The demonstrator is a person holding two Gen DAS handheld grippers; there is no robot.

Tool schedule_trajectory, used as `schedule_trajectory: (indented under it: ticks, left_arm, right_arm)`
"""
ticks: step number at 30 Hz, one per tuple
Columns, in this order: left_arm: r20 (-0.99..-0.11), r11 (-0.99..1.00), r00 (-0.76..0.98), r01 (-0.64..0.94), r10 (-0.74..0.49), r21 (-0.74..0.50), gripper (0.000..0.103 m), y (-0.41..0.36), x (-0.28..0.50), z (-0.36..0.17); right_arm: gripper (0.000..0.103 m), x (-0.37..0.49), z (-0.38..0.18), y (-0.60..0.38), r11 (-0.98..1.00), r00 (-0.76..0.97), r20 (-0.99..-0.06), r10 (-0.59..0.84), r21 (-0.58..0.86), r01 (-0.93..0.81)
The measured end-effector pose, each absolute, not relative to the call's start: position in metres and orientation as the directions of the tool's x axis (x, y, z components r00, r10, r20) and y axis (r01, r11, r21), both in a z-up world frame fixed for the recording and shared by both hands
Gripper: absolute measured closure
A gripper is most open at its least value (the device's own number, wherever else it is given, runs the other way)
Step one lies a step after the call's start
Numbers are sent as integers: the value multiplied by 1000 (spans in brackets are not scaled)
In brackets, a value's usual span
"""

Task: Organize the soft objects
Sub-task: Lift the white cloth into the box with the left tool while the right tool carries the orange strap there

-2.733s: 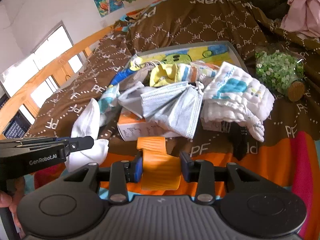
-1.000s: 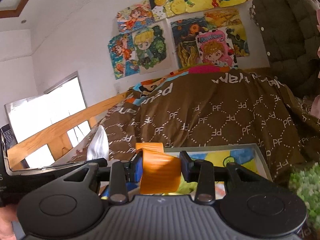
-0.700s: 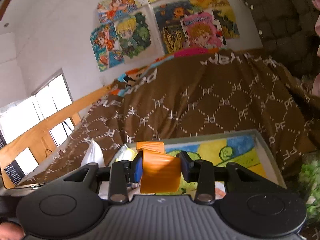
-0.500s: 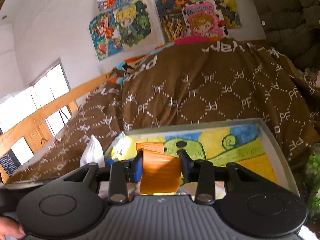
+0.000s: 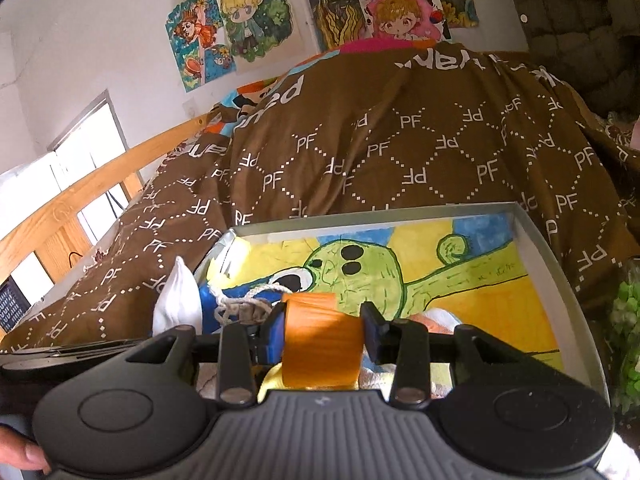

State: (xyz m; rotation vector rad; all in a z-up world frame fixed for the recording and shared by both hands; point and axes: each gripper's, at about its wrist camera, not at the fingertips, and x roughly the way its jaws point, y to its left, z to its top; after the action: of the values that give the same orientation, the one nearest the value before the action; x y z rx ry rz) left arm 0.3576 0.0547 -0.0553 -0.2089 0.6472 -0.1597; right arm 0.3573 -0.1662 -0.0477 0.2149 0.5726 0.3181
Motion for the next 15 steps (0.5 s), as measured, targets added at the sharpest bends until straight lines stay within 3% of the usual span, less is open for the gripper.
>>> schedule_trajectory:
  ticks: [15]
  left_arm:
    - [-584,969,786,78,-204,-234,80,54,357,-55]
  right_arm:
    - [54,357,-47,-168,935,797,-502,336,280,-218]
